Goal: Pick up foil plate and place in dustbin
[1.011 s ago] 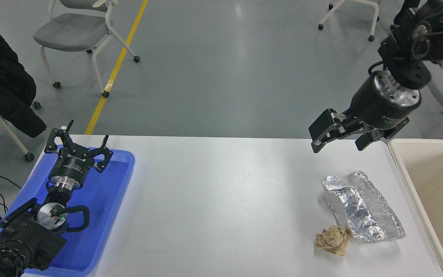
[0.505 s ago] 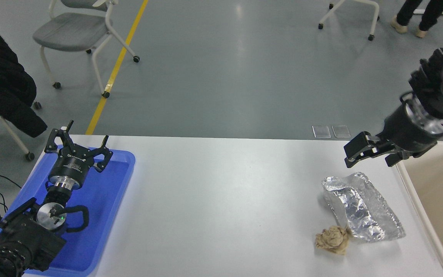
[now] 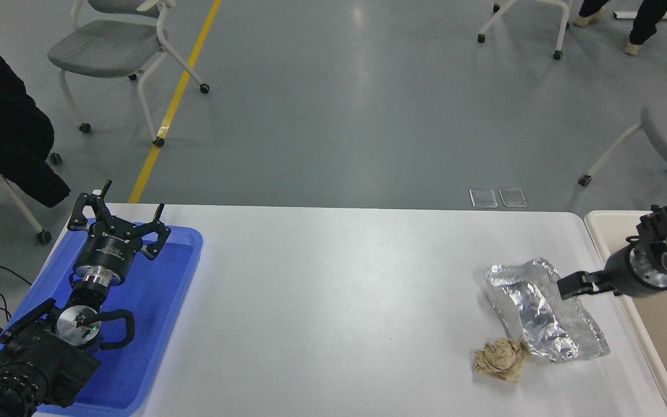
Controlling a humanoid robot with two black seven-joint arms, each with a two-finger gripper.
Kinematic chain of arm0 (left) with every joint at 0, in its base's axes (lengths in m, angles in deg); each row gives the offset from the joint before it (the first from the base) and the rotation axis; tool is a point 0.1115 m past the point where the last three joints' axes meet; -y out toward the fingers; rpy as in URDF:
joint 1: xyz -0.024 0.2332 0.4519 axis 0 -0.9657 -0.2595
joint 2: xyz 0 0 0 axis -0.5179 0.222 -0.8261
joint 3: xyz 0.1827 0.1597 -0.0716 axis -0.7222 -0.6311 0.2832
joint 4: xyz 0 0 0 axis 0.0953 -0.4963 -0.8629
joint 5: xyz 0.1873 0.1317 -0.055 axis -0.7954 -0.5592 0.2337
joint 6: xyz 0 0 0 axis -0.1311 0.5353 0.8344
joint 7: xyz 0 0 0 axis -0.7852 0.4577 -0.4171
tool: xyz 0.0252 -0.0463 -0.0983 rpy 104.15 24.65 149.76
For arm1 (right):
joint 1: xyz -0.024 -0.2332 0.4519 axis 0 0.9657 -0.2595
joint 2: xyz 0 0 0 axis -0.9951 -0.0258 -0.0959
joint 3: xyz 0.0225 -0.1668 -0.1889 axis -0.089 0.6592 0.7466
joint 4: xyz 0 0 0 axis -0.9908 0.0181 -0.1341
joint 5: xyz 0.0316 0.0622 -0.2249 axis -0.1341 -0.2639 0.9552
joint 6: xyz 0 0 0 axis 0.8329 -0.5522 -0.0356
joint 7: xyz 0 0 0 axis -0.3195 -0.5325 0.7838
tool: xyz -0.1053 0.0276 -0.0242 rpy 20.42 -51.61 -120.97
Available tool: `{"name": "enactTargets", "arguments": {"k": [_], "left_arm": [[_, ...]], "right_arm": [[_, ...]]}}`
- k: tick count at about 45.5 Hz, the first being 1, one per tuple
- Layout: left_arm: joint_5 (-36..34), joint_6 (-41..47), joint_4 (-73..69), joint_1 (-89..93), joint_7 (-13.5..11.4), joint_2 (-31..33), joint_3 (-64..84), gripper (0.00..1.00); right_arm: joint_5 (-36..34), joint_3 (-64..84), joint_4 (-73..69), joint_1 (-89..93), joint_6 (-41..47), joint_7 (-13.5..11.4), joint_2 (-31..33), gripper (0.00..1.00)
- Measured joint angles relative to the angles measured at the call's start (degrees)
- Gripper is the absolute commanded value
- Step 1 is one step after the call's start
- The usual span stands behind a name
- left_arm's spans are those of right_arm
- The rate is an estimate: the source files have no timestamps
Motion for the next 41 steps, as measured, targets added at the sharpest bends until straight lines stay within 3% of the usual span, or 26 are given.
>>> {"name": "enactTargets", "arguments": {"k": [8,15,20,24,26,27,41], "left_arm": [[0.00,0.00,0.00,0.00,0.00,-0.01,0.00,1.00],[0.00,0.00,0.01,0.00,0.00,-0.01,0.00,1.00],[0.00,0.00,0.01,0.00,0.00,-0.01,0.00,1.00],[0.00,0.00,0.01,0.00,0.00,-0.01,0.00,1.00],[0.00,0.00,0.01,0.00,0.00,-0.01,0.00,1.00],[0.00,0.00,0.01,0.00,0.00,-0.01,0.00,1.00],[0.00,0.00,0.01,0.00,0.00,0.01,0.00,1.00]], "right_arm": [[1.13,-4.34,5.92,8.24,-5.56,-0.14,-3.03,0.96],[1.56,-7.42,8.93,12.35,-8.50,-0.19,-4.62,0.76],[1.73,-9.48,10.40,14.15,-9.75,-0.27,-5.28,0.47],[1.81,-11.25,11.23,15.23,-10.36,-0.35,-5.60,0.32],[1.82,-11.95,11.49,15.63,-10.53,-0.39,-5.70,0.06],[1.82,-12.44,11.66,15.85,-10.66,-0.41,-5.77,0.00],[1.71,-15.00,11.77,16.80,-10.98,-0.42,-5.84,0.00]]}}
